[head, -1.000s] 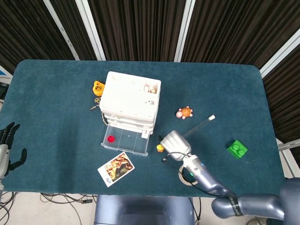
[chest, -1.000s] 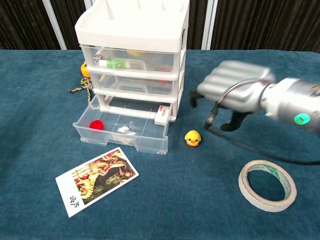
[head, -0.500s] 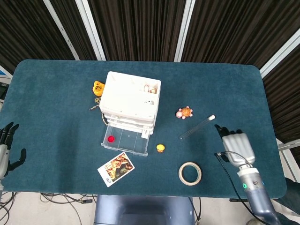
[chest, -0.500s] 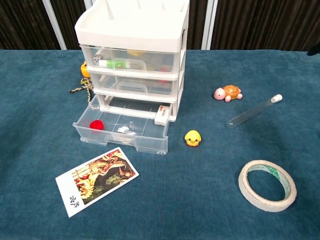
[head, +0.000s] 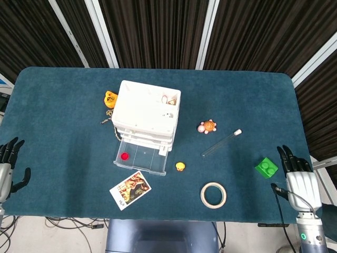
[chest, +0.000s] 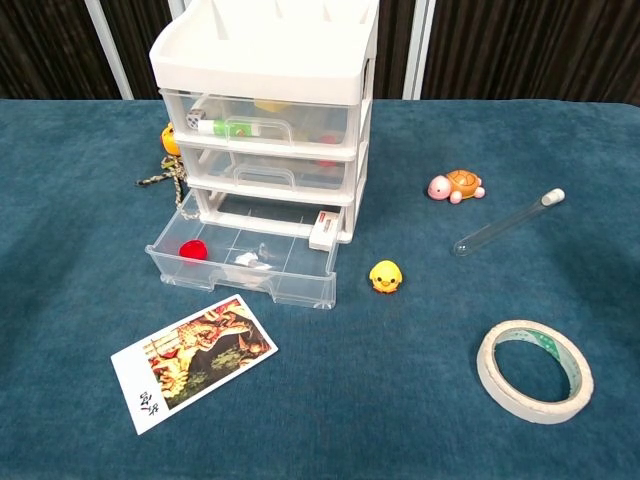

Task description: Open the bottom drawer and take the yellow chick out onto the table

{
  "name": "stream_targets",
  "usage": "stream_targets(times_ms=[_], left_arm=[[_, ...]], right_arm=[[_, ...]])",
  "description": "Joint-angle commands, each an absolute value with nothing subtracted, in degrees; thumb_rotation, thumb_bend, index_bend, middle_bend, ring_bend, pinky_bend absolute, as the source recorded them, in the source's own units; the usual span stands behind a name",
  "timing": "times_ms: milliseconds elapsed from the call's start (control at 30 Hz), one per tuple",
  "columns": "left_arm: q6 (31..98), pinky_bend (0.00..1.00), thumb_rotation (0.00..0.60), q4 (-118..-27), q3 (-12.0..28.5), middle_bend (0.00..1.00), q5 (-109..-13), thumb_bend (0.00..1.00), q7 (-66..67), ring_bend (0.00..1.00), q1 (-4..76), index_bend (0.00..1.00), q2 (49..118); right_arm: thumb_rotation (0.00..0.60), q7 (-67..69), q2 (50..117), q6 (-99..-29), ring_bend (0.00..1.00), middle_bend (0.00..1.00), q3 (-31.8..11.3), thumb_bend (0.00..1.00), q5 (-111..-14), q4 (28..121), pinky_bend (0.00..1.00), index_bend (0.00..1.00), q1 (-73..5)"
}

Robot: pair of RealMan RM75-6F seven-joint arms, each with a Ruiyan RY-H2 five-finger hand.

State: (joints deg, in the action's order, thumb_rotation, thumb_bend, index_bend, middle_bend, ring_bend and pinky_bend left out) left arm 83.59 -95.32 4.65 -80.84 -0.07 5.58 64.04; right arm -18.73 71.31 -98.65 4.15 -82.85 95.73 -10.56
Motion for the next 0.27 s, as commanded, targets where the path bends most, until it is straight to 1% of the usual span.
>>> stream_targets(times_ms=[33,267], left_arm=[[83.7,0.0,0.6,-95.2,4.5,0.0,-81.3,0.48,0.3,0.0,5.6,0.04,64.0],[83.9,0.0,0.6,-95.2,4.2,0.0,-81.9,0.48,1.2,0.0,5.6,0.04,63.9]], right_arm=[[0.6,-18.2,72.8,-98.8,0.24,0.08,3.7,0.12,-83.4,93.6,0.26,0.0,-9.4],[0.6,-20.8,73.9,-95.9,0.24,0.08,2.9,0.12,-84.0,91.3,0.25,0.0,-9.2]])
